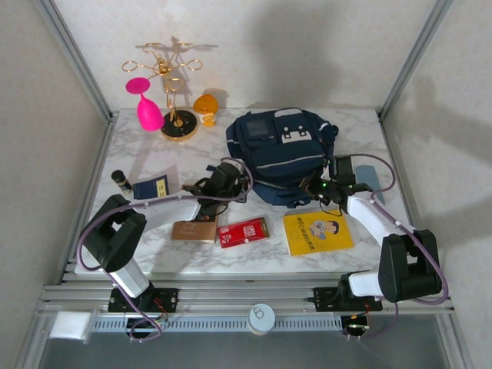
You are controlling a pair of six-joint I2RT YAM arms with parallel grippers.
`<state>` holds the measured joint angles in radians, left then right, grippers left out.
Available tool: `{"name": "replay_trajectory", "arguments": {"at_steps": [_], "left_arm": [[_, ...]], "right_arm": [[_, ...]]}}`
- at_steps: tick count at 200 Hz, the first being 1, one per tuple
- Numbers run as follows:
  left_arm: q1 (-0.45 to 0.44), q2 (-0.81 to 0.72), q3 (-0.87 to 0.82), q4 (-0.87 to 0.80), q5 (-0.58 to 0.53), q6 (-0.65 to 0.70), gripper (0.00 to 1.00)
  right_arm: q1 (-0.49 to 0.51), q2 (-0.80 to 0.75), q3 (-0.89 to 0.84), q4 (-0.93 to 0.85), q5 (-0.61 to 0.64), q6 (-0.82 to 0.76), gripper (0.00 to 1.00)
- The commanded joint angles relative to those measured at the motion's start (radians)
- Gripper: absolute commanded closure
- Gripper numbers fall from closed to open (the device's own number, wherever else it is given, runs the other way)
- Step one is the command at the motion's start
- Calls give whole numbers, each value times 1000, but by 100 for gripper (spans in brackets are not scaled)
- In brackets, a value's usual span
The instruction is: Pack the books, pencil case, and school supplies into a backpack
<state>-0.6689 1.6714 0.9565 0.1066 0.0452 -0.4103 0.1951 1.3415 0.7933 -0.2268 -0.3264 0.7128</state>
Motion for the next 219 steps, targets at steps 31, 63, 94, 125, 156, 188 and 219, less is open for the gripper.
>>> {"name": "replay_trajectory", "arguments": {"at_steps": [31,63,94,125,156,188,219], "left_arm": [[118,96,124,-37,-85,48,100],[172,171,200,-21,-35,35,100],[194,228,277,-28,-4,45,100],[202,247,309,-28,7,65,100],[235,267,347,-57,19,71,100],[243,252,373,-132,55,93,74],[242,147,288,-163,103,77,60]], "right_arm": [[-41,-44,43,-27,-22,-80,100],[-39,-41,51,-27,-52,-74,100],[-29,-33,52,0,-71,-49,100],[44,-3,56,99,-59,42,100],[159,79,84,225,14,133,96],[193,138,109,251,80,151,80],[191,105,106,186,104,78,55]]}}
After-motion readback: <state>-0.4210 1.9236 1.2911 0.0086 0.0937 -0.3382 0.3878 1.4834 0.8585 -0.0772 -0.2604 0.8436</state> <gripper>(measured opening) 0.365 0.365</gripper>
